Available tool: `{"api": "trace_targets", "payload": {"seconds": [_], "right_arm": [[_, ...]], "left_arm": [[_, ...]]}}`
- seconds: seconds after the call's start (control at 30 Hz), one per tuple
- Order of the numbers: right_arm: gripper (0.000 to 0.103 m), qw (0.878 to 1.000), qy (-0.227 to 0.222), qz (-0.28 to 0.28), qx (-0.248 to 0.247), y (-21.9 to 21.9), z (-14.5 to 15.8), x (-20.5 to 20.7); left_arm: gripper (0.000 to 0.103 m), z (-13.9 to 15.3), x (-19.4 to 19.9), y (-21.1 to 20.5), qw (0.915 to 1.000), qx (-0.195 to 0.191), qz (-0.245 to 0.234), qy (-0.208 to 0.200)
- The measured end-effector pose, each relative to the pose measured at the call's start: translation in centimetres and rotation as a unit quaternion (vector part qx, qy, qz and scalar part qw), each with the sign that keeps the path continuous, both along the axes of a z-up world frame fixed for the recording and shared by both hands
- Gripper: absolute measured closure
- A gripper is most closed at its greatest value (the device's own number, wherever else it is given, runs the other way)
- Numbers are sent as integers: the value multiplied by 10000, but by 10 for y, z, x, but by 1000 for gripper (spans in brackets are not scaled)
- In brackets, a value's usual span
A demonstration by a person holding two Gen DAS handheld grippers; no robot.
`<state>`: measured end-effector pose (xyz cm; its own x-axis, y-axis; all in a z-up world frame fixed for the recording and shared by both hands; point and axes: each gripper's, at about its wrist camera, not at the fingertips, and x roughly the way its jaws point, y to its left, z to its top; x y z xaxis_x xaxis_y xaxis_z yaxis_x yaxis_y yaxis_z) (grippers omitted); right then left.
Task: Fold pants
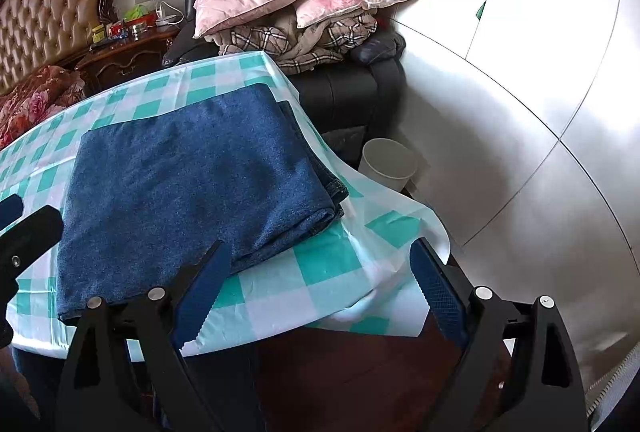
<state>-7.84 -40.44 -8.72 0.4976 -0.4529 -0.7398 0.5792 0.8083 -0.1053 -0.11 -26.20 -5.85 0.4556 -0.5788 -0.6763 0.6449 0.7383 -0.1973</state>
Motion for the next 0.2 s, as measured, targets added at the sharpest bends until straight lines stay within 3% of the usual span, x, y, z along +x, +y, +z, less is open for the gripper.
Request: {"api": "trace_targets", "payload": {"seconds": [0.1, 0.2], "right_arm": [[15, 9995, -227, -131, 170, -8, -4, -4], [15, 9975, -375, -447, 394, -24, -19, -7]], "left_arm": [[2, 8, 4, 33, 9992, -399, 94, 17], [2, 13, 7, 115, 9910, -373, 1222, -398]]}}
